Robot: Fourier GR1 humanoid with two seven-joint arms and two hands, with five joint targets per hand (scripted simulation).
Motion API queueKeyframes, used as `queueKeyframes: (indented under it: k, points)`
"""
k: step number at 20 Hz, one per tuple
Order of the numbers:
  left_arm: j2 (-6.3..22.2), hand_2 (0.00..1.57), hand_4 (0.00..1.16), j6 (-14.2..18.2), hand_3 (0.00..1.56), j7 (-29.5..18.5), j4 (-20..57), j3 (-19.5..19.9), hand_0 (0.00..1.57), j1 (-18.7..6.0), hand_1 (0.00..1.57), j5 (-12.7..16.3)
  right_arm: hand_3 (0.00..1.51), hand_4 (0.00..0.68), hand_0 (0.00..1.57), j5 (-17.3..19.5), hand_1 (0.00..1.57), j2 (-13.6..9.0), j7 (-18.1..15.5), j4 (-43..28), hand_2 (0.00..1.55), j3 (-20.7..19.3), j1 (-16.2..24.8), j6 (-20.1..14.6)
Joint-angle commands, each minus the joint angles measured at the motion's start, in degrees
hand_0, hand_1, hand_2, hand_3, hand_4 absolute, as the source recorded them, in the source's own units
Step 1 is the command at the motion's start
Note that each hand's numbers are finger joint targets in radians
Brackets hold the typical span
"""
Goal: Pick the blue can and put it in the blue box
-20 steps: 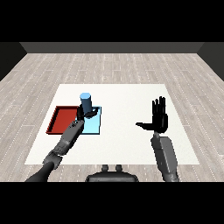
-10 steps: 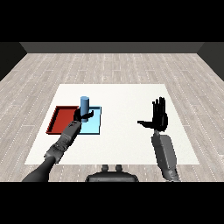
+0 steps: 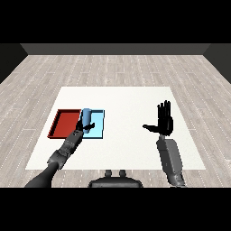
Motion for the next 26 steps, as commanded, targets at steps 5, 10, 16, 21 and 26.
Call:
queueKeyframes:
  k: [5, 10, 16, 21, 26]
  points:
    - [-0.6, 0.0, 0.0, 4.3, 0.0, 3.3, 3.5, -4.4, 0.0, -1.0, 0.0, -5.8, 0.0, 0.0, 0.0, -2.7, 0.0, -1.3, 0.5, -0.5, 0.0, -2.3, 0.1, 2.9]
    - [-2.6, 0.0, 0.0, 12.9, 0.0, -4.6, 0.3, 1.1, 0.0, 0.0, 0.0, -1.2, 0.0, 0.0, 0.0, -0.8, 0.0, 1.9, -2.6, 1.6, 0.0, 0.4, 1.1, 3.2]
    - [-1.1, 0.0, 0.0, 15.5, 0.0, -17.9, -9.7, 5.9, 0.0, 0.5, 0.0, 2.3, 0.0, 0.0, 0.0, -0.7, 0.0, 1.8, 0.2, -2.2, 0.0, 0.4, -1.2, 0.9]
    - [-2.7, 0.0, 0.0, 2.0, 0.0, -28.7, -20.3, 7.5, 0.0, 0.2, 0.0, 4.8, 0.0, 0.0, 0.0, -1.8, 0.0, 1.1, 1.0, 0.6, 0.0, -0.4, -3.4, 2.2]
    - [-3.3, 0.0, 0.0, -7.5, 0.0, -35.0, -32.8, 6.1, 0.0, 8.3, 0.0, 6.4, 0.0, 0.0, 0.0, -0.4, 0.0, -1.5, 1.5, -0.4, 0.0, 0.9, 2.9, 5.3]
